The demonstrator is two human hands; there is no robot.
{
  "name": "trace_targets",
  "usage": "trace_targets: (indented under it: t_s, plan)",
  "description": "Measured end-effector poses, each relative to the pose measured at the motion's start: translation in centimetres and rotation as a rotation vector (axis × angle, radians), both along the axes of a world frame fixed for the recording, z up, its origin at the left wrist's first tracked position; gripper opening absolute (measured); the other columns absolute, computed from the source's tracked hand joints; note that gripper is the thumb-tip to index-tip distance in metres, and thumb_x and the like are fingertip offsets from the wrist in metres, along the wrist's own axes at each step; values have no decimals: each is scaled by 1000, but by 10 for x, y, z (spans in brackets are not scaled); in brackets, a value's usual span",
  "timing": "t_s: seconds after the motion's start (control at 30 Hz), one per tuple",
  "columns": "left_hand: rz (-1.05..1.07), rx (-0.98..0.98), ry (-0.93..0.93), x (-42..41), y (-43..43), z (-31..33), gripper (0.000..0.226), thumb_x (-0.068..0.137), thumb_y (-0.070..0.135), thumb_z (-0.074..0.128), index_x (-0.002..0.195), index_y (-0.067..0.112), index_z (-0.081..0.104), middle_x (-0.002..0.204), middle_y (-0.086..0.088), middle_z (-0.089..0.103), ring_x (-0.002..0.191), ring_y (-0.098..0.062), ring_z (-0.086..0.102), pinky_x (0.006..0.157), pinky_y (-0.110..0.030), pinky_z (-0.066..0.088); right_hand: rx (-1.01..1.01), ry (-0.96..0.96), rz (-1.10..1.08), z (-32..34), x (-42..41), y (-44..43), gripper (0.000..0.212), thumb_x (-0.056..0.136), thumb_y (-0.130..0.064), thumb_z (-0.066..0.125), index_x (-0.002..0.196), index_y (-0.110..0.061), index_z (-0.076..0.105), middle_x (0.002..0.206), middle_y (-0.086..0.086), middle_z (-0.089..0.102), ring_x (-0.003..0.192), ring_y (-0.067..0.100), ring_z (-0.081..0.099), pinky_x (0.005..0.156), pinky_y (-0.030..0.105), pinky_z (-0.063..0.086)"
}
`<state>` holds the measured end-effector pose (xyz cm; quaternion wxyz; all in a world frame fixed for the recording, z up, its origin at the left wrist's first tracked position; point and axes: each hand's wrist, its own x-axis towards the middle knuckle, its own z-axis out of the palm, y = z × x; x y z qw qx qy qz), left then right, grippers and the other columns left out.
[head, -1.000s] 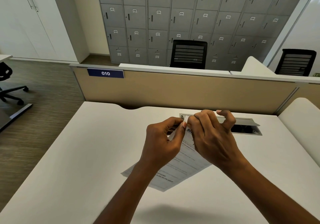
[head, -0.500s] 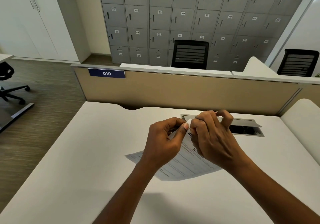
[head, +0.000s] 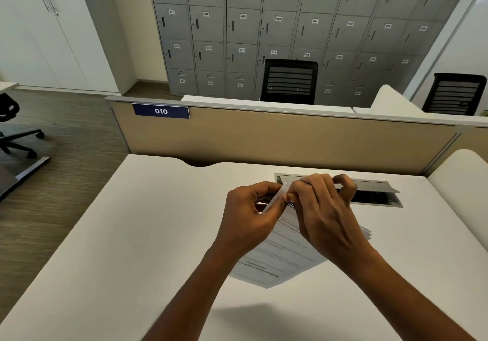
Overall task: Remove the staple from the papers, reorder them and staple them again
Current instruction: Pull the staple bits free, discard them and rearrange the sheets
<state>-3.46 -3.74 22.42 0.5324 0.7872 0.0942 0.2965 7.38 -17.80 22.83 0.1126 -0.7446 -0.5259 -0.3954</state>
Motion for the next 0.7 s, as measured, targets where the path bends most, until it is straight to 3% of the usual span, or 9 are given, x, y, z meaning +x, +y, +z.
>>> trace_targets:
  t_s: [0.17, 0.37, 0.53, 0.7]
  plan:
    - [36, 28, -28, 1, -3, 0, 19, 95, 28, 71, 113, 23, 78, 95, 21, 74, 87, 1, 73, 72, -13, 57, 21, -41, -28, -7, -2, -3, 30, 87, -25, 64, 112, -9, 56, 101, 14, 69, 96, 27, 59, 94, 43, 36]
    - [75, 91, -92, 1, -8, -2, 23, 94, 17, 73, 116, 17, 77, 101, 21, 73, 88, 10, 70, 79, -7, 53, 59, -59, -127, 4, -9, 3, 19, 97, -24, 53, 96, -9, 66, 92, 10, 68, 85, 28, 65, 89, 43, 30]
    - [184, 134, -179, 4, -15, -8, 25, 92, 9, 74, 115, 17, 78, 104, 22, 73, 91, 10, 70, 83, -9, 54, 245, 232, -191, 7, -25, 18, 28, 102, -24, 41, 92, -12, 63, 88, 4, 62, 84, 24, 59, 84, 44, 30]
    - [290, 283, -280, 8, -20, -14, 25, 91, 9, 73, 116, 12, 77, 104, 4, 80, 91, -6, 74, 79, -19, 59, 467, 662, -193, 7, -42, 33, 17, 98, -28, 44, 92, -21, 57, 89, -7, 58, 84, 15, 56, 84, 39, 29]
